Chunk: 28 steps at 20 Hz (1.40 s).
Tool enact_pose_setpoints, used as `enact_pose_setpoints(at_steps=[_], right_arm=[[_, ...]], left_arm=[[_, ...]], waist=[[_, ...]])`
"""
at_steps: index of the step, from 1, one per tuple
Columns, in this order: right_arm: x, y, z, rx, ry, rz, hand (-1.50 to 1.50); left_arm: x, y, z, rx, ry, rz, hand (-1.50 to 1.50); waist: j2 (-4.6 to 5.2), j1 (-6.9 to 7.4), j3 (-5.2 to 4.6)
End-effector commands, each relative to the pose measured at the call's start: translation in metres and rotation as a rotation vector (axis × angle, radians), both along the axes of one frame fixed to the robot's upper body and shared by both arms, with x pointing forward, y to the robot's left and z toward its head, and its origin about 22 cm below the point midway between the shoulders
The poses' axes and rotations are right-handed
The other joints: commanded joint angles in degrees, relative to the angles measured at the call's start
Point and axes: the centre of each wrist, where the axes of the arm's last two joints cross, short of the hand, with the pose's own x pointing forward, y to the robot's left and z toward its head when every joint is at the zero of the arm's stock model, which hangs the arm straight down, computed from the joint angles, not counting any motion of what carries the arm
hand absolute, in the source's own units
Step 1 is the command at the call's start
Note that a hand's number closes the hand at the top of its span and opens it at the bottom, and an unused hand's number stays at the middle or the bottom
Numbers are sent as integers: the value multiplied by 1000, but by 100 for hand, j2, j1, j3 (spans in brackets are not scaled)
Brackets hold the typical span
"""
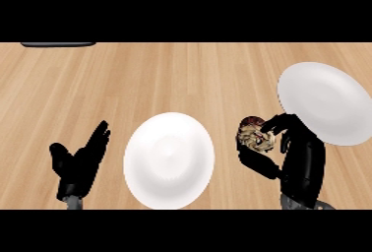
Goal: Pick the cupcake from the plate and place it in the plate
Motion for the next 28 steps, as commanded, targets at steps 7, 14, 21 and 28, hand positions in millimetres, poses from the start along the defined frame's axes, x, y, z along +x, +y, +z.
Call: enact_pose_setpoints(at_steps=[7, 14, 21, 28], right_arm=[[49, -125, -9, -8, -136, -268, 150], [95, -189, -16, -9, -147, -296, 150], [118, -248, -24, 0, -144, -277, 150], [111, -273, -59, -34, 308, -262, -150]], left_arm=[[11, -14, 1, 8, 39, -4, 0], [0, -3, -17, -13, 54, -35, 0], [15, -22, -6, -20, 25, -35, 0], [7, -20, -20, -12, 42, -80, 0]], waist=[[62, 118, -19], [83, 210, -19], [94, 236, -17], [170, 402, -21]])
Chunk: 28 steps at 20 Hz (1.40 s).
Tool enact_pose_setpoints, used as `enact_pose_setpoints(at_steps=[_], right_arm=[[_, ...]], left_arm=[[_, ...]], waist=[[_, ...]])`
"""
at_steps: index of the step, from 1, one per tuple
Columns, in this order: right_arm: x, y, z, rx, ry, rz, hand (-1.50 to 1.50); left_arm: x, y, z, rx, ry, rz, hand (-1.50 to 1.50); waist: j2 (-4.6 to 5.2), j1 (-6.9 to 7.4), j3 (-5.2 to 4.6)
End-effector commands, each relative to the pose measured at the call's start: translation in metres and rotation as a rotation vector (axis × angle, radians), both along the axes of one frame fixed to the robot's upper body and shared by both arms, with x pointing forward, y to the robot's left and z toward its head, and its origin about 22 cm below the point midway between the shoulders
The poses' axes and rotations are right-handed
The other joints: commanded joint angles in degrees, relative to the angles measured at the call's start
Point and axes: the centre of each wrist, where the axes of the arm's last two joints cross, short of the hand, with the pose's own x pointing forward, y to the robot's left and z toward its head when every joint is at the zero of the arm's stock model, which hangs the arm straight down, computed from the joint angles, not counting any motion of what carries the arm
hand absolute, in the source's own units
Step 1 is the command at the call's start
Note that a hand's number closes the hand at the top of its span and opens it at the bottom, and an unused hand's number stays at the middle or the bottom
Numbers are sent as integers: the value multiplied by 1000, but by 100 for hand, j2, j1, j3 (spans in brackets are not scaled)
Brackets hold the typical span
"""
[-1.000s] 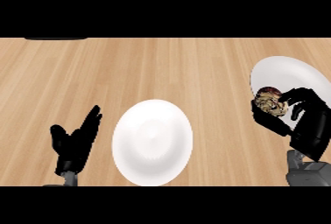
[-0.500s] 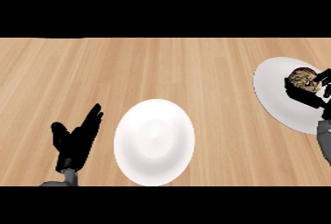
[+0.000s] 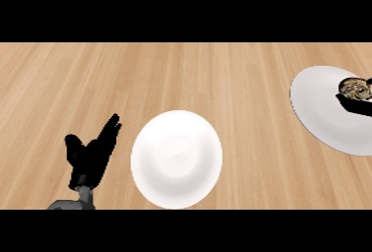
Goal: Pick the cupcake from the plate and place it in the plate
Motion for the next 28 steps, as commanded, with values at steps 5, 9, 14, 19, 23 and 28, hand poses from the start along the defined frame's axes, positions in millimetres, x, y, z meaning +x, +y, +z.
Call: enact_pose_setpoints(at_steps=[5, 9, 14, 19, 23, 28], right_arm=[[8, -18, -10, 106, 111, 140, -150], [15, 1, -22, 182, -54, 198, -150], [3, -28, -12, 273, -285, 160, -150], [-15, -56, -11, 393, -303, 151, -150], [-40, -88, -3, 478, -255, 251, -150], [-87, -116, -20, 529, -241, 401, -150]], left_arm=[[0, -13, -9, 22, 42, -11, 0], [-2, -12, -11, 26, 33, -10, 0], [-3, -3, -12, -3, 49, 14, 0], [-4, 0, -15, -3, 58, 17, 0], [-5, 4, 0, -4, 61, 13, 0], [-7, 12, -17, 1, 80, 28, 0]], waist=[[95, 111, -4], [74, 62, -2], [63, -9, -4], [28, -66, -18], [-18, -112, -23], [-53, -253, -37]])
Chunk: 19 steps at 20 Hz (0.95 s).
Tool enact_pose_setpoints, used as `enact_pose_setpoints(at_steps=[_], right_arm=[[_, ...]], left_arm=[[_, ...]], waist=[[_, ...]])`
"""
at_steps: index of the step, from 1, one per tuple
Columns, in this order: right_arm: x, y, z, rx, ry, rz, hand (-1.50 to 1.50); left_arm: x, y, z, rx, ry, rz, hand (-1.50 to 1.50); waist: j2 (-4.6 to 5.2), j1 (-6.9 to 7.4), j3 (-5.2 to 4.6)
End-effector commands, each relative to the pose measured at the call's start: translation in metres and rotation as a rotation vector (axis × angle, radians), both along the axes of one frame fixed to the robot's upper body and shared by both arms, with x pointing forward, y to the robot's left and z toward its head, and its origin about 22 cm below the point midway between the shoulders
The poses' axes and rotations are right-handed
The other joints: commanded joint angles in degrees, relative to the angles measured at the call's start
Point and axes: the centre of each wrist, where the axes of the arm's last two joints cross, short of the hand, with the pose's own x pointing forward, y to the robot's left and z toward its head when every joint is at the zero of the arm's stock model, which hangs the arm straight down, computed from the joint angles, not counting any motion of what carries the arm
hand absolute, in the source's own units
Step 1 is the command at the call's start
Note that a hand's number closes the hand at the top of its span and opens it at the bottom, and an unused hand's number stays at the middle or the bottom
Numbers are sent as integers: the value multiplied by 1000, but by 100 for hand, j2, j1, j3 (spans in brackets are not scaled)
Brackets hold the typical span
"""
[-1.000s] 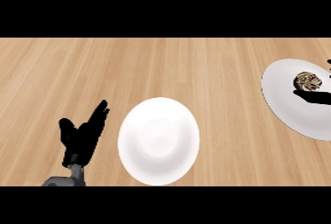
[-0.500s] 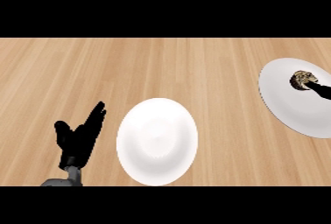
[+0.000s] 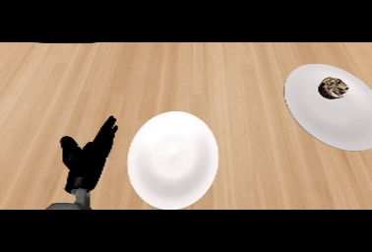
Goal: Pick the cupcake from the plate and place it in the plate
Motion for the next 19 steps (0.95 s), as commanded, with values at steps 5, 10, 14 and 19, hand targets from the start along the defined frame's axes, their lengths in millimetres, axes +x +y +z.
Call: enact_pose_setpoints(at_steps=[5, 10, 14, 19], right_arm=[[-57, -22, -26, -21, 64, 141, -150], [-97, -30, -46, -100, 109, 161, -150], [-92, -38, -30, -126, 129, 148, -150], [-117, -33, -46, -107, 120, 138, -150]], left_arm=[[-16, 9, -3, -16, 52, 16, 0], [-3, 21, -3, -8, 56, 20, 0], [-14, 5, -20, -7, 62, 11, 0], [-15, 16, -17, 0, 76, 32, 0]], waist=[[-12, -69, -42], [-17, -124, -47], [-10, -82, -44], [-26, -129, -52]])
